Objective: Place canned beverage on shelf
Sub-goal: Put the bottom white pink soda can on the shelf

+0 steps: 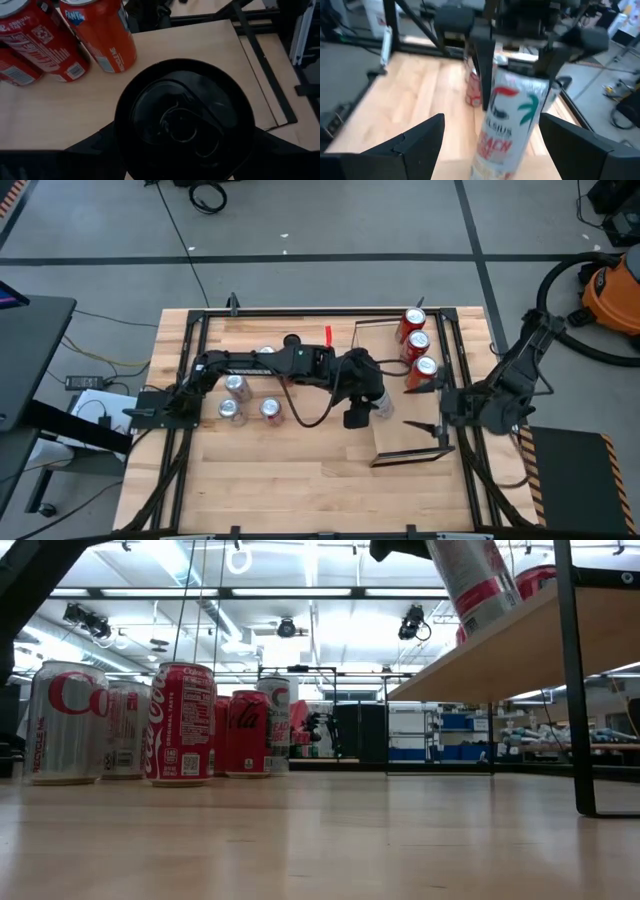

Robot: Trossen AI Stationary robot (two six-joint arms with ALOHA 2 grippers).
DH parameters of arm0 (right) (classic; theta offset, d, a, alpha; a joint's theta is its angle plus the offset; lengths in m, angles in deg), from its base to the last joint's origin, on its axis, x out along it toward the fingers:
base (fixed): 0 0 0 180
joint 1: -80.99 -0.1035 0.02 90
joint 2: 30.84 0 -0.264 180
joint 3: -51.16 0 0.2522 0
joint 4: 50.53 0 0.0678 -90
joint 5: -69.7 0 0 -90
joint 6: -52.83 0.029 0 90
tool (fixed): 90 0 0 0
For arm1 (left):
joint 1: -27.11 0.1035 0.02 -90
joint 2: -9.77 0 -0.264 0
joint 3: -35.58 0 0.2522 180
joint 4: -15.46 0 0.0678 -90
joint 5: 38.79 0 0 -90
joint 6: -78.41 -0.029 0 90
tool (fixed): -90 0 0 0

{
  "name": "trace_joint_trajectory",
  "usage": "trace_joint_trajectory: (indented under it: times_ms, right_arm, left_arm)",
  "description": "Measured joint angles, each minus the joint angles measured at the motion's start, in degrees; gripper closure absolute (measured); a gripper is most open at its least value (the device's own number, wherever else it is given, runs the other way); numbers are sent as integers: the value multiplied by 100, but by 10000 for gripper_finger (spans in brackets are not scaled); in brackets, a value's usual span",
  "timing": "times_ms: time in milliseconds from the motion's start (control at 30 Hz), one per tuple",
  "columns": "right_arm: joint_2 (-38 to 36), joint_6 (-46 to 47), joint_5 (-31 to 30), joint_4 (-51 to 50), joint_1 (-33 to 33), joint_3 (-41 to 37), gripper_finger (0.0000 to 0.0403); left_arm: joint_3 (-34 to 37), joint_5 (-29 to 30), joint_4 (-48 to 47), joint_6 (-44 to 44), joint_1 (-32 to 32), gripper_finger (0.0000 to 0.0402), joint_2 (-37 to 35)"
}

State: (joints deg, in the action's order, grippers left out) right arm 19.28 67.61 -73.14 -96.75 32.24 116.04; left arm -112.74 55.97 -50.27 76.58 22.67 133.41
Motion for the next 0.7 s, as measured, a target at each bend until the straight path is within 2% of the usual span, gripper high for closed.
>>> trace_joint_trajectory:
  times_ms: [200,433,700]
  right_arm:
    - [290,579,-186,-446,53,0,68]
    - [626,970,-308,-482,426,-4,68]
    - [860,920,442,-101,1009,-8,59]
  left_arm:
    - [0,13,17,-267,11,142,0]
    - [-31,48,-13,-431,-66,142,7]
    - [-26,61,-51,-439,-170,142,-35]
